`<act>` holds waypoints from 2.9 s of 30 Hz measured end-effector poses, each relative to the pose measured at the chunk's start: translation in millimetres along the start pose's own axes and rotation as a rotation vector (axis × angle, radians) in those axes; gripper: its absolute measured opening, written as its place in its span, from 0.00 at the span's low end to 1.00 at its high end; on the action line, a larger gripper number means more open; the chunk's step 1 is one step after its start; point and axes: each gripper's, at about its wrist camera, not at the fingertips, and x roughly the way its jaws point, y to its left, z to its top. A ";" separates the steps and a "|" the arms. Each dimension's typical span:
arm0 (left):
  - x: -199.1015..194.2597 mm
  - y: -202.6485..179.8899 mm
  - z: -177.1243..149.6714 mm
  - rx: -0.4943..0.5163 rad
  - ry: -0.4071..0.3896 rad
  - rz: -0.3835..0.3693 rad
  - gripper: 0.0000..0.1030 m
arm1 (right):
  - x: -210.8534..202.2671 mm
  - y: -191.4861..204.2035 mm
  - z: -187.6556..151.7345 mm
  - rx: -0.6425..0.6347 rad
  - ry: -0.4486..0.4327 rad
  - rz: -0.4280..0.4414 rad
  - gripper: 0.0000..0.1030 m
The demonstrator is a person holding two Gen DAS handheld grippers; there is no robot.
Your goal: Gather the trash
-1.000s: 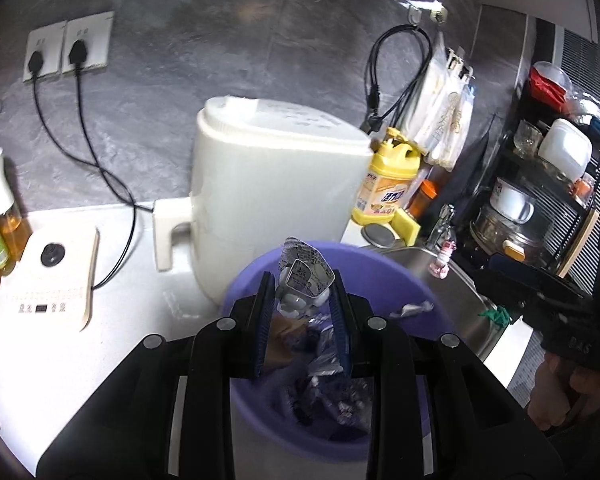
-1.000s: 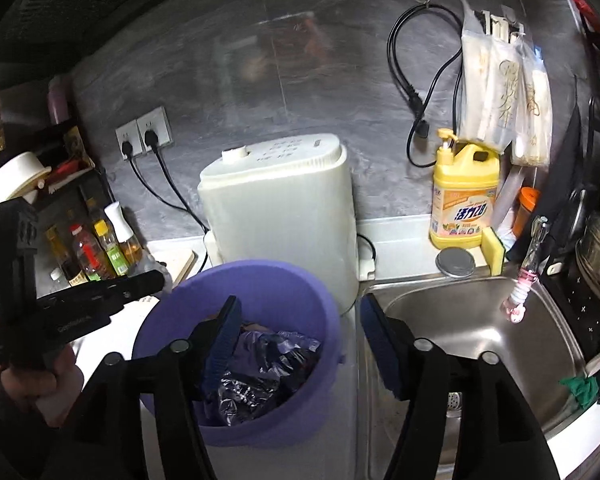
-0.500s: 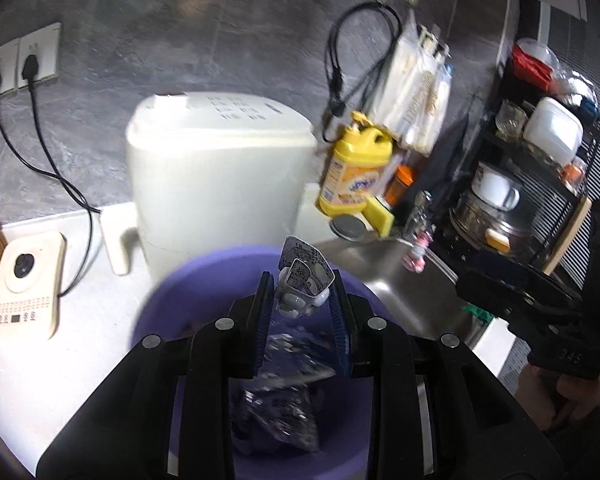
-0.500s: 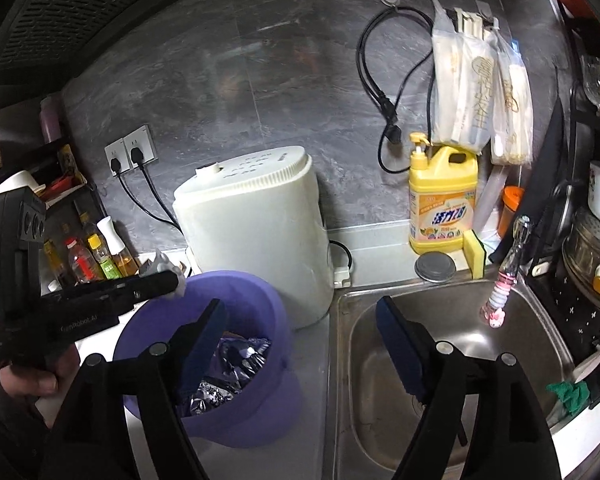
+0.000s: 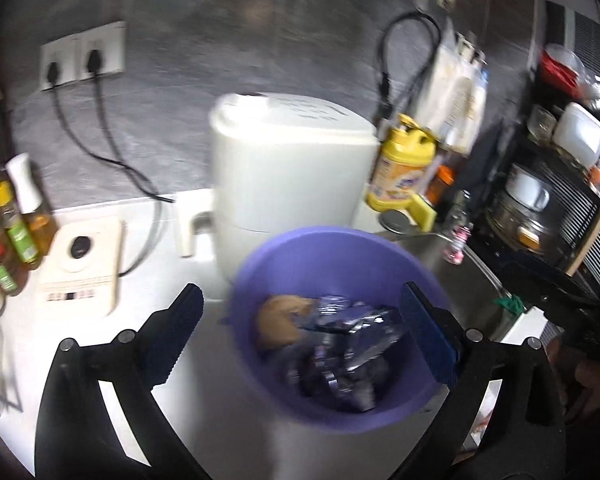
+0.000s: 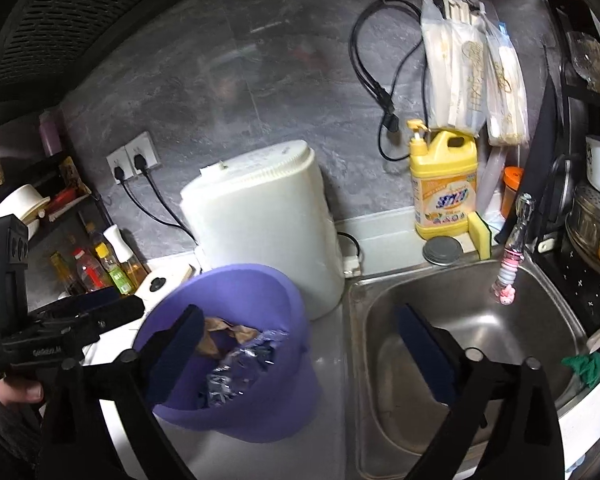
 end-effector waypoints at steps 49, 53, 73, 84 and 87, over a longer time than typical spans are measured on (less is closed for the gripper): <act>-244.4 125.6 -97.6 -0.118 -0.164 0.167 0.94 | -114.7 202.1 -61.2 -0.104 -0.028 0.085 0.93; -250.5 132.4 -102.5 -0.123 -0.164 0.182 0.94 | -114.5 210.4 -65.7 -0.106 -0.029 0.097 0.93; -257.6 142.0 -105.1 -0.131 -0.172 0.180 0.94 | -110.0 221.4 -70.2 -0.118 -0.026 0.091 0.93; -259.1 147.8 -103.7 -0.135 -0.180 0.180 0.94 | -110.0 224.8 -69.2 -0.130 -0.028 0.084 0.93; -259.4 147.7 -104.1 -0.135 -0.181 0.181 0.94 | -109.5 226.0 -67.3 -0.132 -0.029 0.089 0.93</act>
